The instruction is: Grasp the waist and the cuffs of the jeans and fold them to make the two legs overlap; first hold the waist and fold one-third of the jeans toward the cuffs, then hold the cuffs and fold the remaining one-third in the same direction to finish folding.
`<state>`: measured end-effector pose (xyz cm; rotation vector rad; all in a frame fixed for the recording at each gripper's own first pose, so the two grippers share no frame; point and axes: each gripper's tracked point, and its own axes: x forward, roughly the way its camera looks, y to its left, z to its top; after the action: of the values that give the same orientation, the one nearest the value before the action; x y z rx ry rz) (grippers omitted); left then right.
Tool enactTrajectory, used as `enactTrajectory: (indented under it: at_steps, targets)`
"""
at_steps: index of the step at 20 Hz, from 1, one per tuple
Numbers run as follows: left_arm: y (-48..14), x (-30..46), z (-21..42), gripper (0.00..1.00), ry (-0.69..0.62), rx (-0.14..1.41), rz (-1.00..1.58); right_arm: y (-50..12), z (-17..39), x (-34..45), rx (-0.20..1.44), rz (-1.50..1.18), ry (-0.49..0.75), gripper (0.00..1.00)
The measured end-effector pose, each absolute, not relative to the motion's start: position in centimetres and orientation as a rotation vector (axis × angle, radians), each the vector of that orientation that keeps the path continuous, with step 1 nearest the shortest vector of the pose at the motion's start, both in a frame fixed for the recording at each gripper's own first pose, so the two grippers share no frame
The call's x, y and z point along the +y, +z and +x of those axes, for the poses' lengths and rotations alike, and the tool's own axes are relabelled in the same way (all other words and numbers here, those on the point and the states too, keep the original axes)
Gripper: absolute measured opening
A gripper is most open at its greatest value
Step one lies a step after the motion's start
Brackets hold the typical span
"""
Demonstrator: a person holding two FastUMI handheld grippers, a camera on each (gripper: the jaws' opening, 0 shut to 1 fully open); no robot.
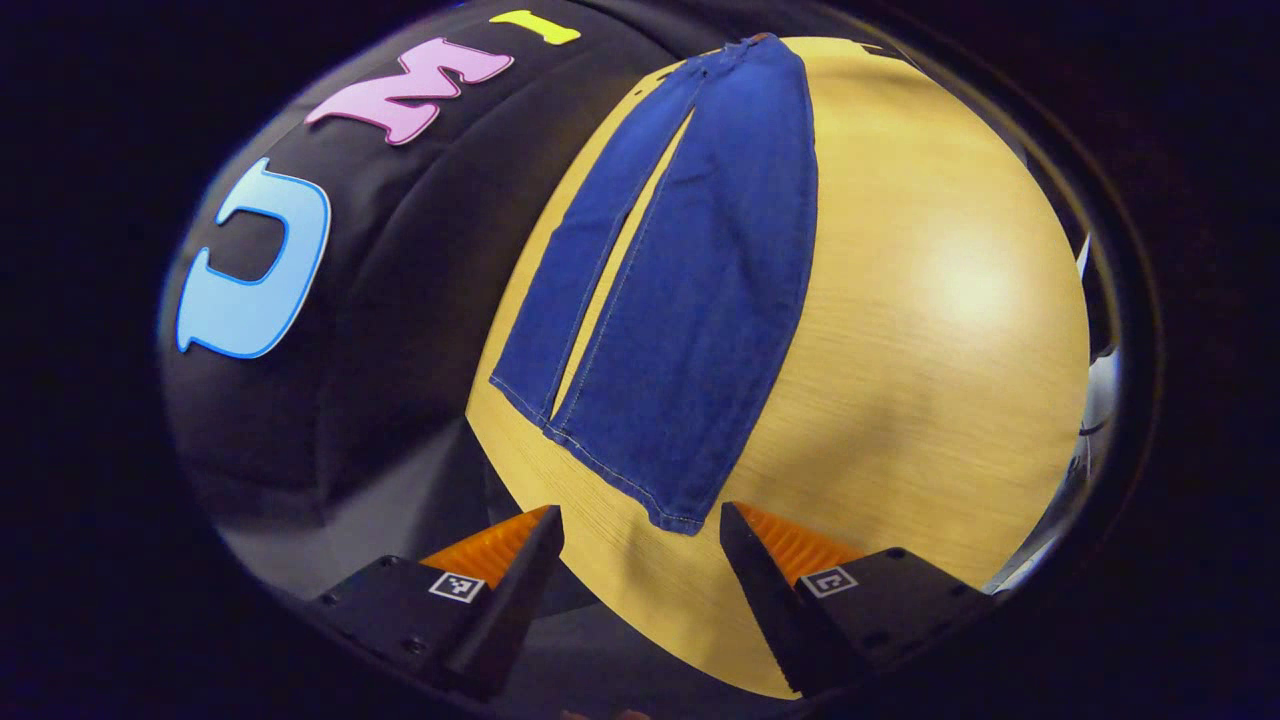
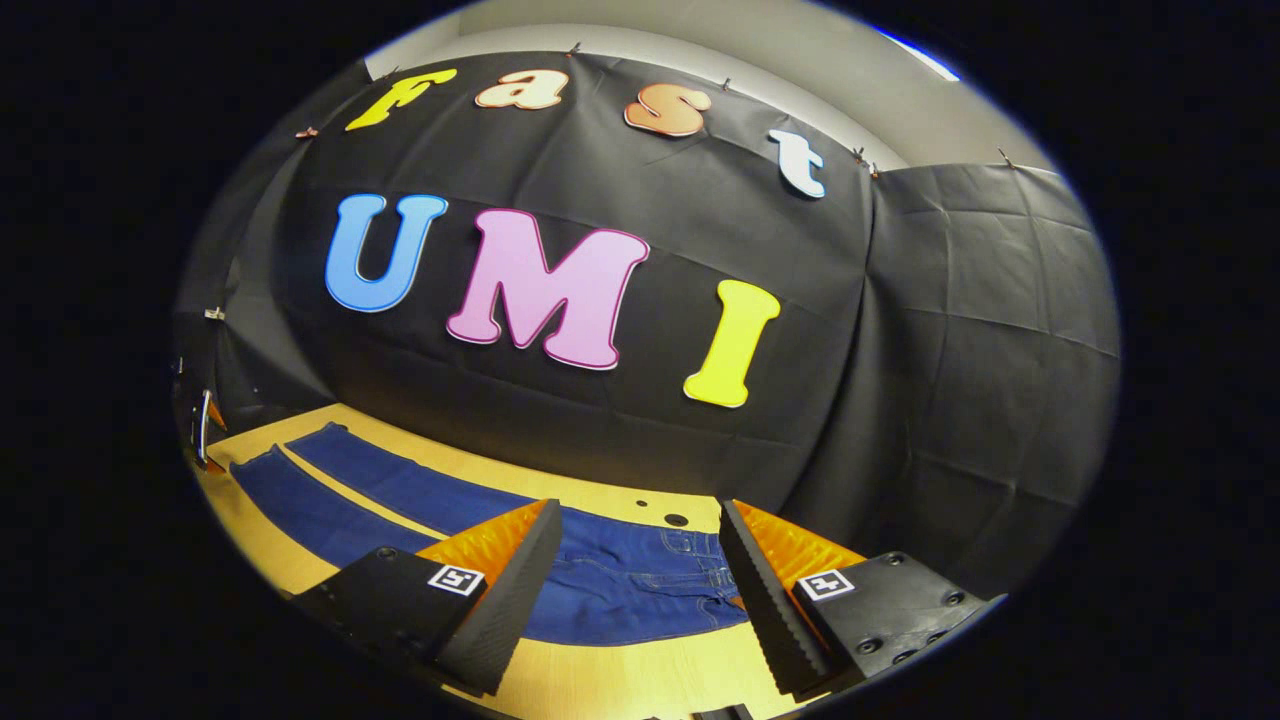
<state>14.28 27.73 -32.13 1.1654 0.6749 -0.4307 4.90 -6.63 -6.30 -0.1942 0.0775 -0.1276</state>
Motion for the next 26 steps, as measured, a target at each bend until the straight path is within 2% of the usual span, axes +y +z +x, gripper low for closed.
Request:
enactTrajectory:
  at_steps: [5, 6, 13, 14, 15, 16, 18, 20, 22, 26]
  targets:
    - [-34.8, 28.4, 16.9, 0.98, -0.471, 0.715, 1.292, -8.6, 6.9, -9.6, 0.102, -0.218, -0.177, 0.98]
    - [-34.9, 28.2, 17.3, 0.95, -0.491, 0.71, 1.312, -8.9, 7.5, -9.6, 0.106, -0.222, -0.174, 0.98]
    - [-36.2, 26.7, 20.5, 0.89, -0.596, 0.749, 1.349, -13.6, 11.4, -12.1, 0.163, -0.326, -0.148, 0.98]
    - [-36.3, 26.4, 20.7, 0.7, -0.602, 0.754, 1.361, -14.1, 12.1, -12.9, 0.168, -0.339, -0.153, 0.98]
    - [-36.5, 26.0, 21.0, 0.63, -0.59, 0.753, 1.372, -14.6, 12.8, -13.8, 0.17, -0.354, -0.16, 0.98]
    - [-36.6, 25.9, 21.1, 0.41, -0.578, 0.75, 1.375, -15.0, 13.5, -14.8, 0.172, -0.369, -0.168, 0.98]
    - [-36.8, 25.8, 21.3, 0.2, -0.538, 0.745, 1.373, -15.7, 14.7, -16.9, 0.172, -0.418, -0.177, 0.97]
    - [-36.9, 25.8, 21.3, 0.15, -0.511, 0.77, 1.369, -15.8, 16.1, -18.6, 0.166, -0.529, -0.169, 0.98]
    - [-36.8, 25.6, 21.1, 0.1, -0.494, 0.815, 1.314, -16.0, 17.3, -19.0, 0.145, -0.655, -0.111, 0.98]
    - [-36.9, 25.4, 20.9, 0.06, -0.526, 0.908, 1.196, -18.8, 18.3, -21.7, 0.228, -0.907, 0.013, 0.96]
